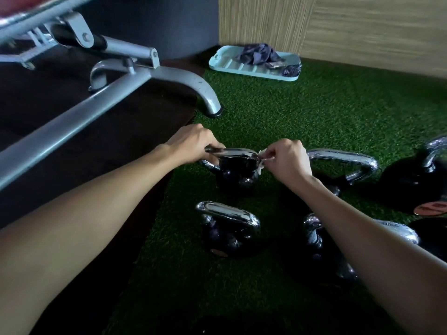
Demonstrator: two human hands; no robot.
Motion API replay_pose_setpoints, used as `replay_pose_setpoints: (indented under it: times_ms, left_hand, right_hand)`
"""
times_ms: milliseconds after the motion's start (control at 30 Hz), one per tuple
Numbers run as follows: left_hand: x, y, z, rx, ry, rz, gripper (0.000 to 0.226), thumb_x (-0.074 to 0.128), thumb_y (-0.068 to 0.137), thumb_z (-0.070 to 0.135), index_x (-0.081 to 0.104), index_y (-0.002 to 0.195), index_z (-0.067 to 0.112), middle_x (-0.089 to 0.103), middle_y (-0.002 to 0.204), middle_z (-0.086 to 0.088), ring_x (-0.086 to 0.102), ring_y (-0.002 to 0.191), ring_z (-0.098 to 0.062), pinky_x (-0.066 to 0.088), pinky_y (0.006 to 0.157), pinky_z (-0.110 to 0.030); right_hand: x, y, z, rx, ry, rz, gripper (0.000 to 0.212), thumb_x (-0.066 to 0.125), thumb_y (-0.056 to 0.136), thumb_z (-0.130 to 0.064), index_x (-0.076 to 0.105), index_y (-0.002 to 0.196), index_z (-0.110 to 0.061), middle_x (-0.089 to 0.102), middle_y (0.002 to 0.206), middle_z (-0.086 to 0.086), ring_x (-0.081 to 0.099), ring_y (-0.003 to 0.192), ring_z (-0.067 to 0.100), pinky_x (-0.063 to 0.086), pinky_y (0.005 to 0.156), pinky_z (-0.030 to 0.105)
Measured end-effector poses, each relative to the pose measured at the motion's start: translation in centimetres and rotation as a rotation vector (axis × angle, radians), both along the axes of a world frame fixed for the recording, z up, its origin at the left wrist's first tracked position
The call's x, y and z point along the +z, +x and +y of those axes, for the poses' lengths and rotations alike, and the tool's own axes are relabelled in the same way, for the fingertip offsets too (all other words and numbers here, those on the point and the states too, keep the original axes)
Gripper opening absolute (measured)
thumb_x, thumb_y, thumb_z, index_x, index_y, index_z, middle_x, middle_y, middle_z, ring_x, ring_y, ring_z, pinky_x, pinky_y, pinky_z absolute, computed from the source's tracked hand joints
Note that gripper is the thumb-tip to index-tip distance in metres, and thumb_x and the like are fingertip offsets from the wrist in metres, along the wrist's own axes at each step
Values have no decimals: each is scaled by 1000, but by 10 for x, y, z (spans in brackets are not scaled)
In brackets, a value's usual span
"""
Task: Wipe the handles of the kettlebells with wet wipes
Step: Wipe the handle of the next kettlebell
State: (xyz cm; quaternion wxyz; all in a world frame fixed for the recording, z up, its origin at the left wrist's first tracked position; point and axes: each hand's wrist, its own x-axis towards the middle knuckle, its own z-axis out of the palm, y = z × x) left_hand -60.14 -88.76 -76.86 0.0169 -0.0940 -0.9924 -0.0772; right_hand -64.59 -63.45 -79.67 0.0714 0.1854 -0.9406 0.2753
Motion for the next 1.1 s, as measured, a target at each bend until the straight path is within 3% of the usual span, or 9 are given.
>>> replay_pose_setpoints:
  times_ms: [67,167,300,533,633,767,867,967,1100]
  left_hand:
    - [-2,3,-5,8,11,-16,62,78,76,56,67,132,31,67,89,10,43,58,-2,30,57,-23]
    - [-6,9,-12,23,35,-11,58,77,77,55,68,130,32,74,99,2,50,68,-5,32,64,-23]
    - [-11,6,-17,67,14,-35,58,77,75,59,68,129,37,76,101,-5,66,83,-18,37,69,-26]
    - [-11,0,-19,120,18,-27,60,79,73,57,68,129,37,75,112,-9,69,100,-26,44,76,-29]
    - [-12,-1,-19,139,34,-30,61,81,72,57,68,129,38,74,116,-9,69,102,-26,49,82,-32]
    - [-6,-6,-12,157,24,-52,61,81,73,55,68,129,37,74,113,-9,68,98,-28,53,83,-36]
    - [-5,-11,-6,166,37,-47,56,80,78,52,68,130,36,74,113,-9,68,104,-28,51,84,-34]
    - [-5,-20,4,115,33,-32,50,80,82,45,70,128,29,76,115,-3,70,106,-23,52,85,-33]
    - [5,-41,30,40,-9,-74,32,76,88,45,74,116,29,76,100,5,68,92,-17,48,75,-32]
  right_hand:
    - [0,-4,-5,21,-50,11,17,78,79,-9,82,85,-24,79,90,-7,73,81,12,60,76,29]
    - [-3,-6,-9,47,-51,-17,11,84,76,-14,81,80,-23,77,84,-9,72,78,12,60,73,29]
    - [-7,-16,-19,2,47,-130,12,85,74,-12,79,79,-22,72,80,-1,66,72,18,46,64,24]
    - [-12,-31,-29,-6,87,-242,14,86,71,-11,79,77,-22,74,79,4,70,73,19,60,68,31]
    - [-20,-31,-23,0,13,-255,14,89,71,-16,77,74,-23,71,73,1,66,66,16,57,63,29]
    - [-24,-28,-30,-43,47,-275,15,87,72,-13,77,81,-18,65,74,3,66,74,22,46,63,26]
    - [-1,-38,-25,-64,77,-260,16,84,76,-6,77,76,-20,71,76,2,66,66,14,49,58,22]
    - [33,-42,-7,-43,-29,-167,22,87,76,-11,72,69,-25,72,75,-6,64,63,2,49,52,18]
    - [55,-35,14,5,-317,-102,21,90,71,-9,75,82,-19,75,85,-9,68,73,-2,48,51,9]
